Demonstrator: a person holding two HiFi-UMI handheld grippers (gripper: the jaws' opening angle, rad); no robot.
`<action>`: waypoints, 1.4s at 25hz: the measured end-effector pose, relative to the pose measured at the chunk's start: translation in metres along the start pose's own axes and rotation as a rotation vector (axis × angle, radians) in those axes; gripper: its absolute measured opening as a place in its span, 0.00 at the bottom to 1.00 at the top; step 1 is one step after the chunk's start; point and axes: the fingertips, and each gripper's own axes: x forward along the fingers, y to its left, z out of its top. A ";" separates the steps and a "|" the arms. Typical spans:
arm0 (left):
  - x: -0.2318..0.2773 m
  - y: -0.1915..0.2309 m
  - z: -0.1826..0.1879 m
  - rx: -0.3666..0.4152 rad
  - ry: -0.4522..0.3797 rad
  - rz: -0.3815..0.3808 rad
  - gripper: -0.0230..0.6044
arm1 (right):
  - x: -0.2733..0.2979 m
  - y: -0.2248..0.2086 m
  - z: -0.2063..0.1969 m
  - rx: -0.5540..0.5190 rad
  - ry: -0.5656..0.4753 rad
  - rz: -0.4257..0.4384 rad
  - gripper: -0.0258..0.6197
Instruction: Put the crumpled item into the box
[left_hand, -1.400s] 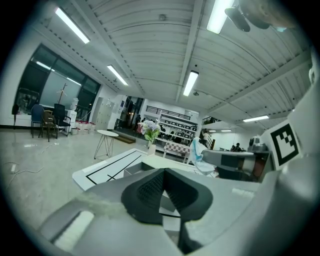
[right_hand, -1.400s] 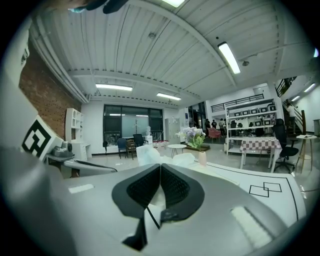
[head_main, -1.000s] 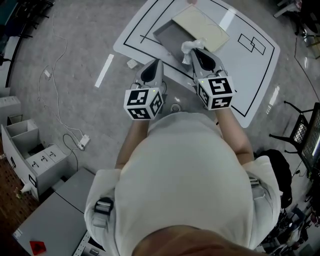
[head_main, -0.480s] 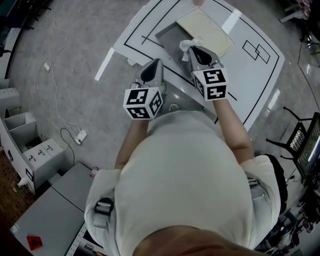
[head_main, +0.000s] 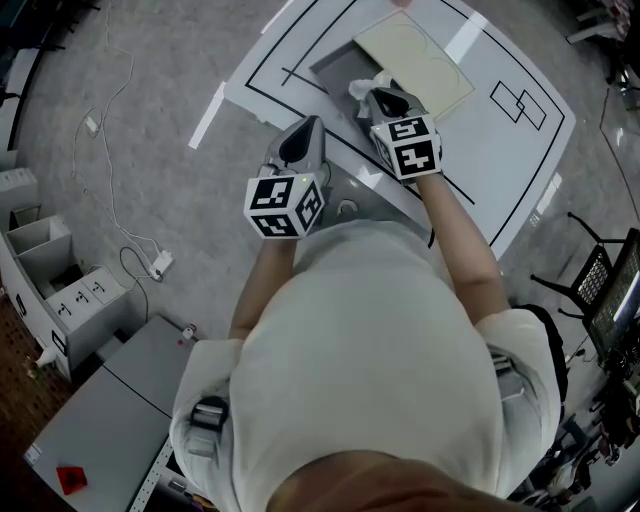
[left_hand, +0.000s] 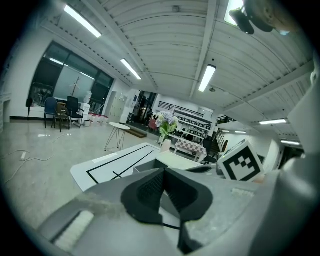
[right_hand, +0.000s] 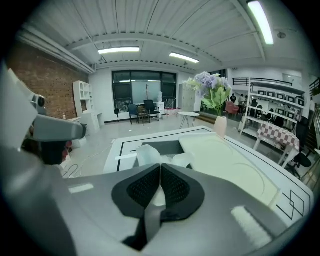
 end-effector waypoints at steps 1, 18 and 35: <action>0.001 0.001 -0.001 -0.002 0.002 0.002 0.04 | 0.004 0.000 -0.003 -0.002 0.015 0.005 0.05; -0.002 0.009 -0.004 -0.023 0.009 0.010 0.04 | 0.032 0.011 -0.019 -0.052 0.161 0.040 0.07; -0.020 -0.002 -0.002 -0.004 -0.001 -0.018 0.04 | 0.007 0.017 -0.014 -0.054 0.117 0.004 0.18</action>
